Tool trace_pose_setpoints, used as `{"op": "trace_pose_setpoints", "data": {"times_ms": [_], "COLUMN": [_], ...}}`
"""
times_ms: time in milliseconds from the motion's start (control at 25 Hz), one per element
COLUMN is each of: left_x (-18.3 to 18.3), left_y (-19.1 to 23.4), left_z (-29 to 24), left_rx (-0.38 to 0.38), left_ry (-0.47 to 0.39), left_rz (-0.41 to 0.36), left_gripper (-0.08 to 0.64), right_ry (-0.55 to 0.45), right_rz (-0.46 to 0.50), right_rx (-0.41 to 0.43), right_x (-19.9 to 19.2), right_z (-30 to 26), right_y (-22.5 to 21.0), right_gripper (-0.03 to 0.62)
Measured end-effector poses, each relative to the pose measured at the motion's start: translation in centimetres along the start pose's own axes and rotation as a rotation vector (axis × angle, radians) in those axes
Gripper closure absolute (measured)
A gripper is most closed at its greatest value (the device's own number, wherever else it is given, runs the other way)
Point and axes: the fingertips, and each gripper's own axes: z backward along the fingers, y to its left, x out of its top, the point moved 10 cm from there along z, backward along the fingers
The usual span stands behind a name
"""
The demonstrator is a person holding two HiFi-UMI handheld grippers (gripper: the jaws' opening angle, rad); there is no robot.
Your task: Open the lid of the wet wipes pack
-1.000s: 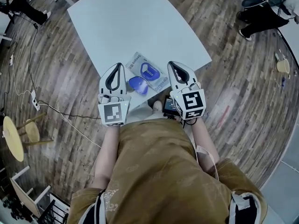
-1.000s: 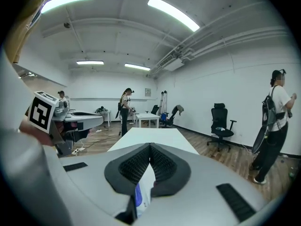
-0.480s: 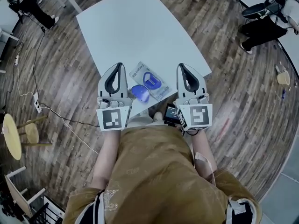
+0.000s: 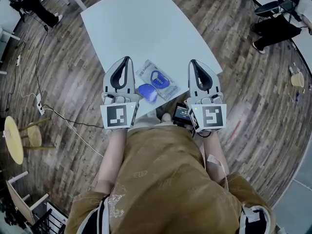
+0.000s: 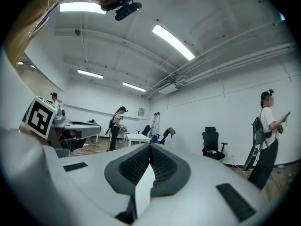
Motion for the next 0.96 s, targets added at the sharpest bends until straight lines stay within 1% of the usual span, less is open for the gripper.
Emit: {"op": "trace_pose_setpoints", "data": {"times_ms": [160,280,480,600,800,960], "left_x": [-0.1,-0.2,-0.7,-0.8,-1.2,-1.2], "left_y": [0.0,0.0,0.0,-0.2,-0.5,-0.8], "left_z": [0.0,0.2,0.2,0.3,0.4,0.6], "left_rx": [-0.001,0.005,0.002,-0.001,-0.004,-0.001], "left_ry": [-0.001,0.028,0.017,0.023,0.034,0.035], "left_rz": [0.011,0.006,0.013,-0.001,0.014,-0.012], "left_gripper": [0.555,0.555,0.555,0.555,0.555,0.555], "right_ry": [0.001,0.001,0.003,0.005,0.015,0.02], "right_rz": [-0.001,-0.002,0.006,0.009,0.004,0.003], "right_rx": [0.0,0.002,-0.003,0.0,-0.004,-0.004], "right_x": [0.0,-0.1,-0.2,-0.3,-0.5,-0.7], "right_z": [0.0,-0.1,-0.2,-0.1,0.0,0.2], "right_y": [0.1,0.1,0.0,0.0,-0.2,-0.2], "right_gripper": [0.584,0.584,0.584,0.584,0.584,0.584]}}
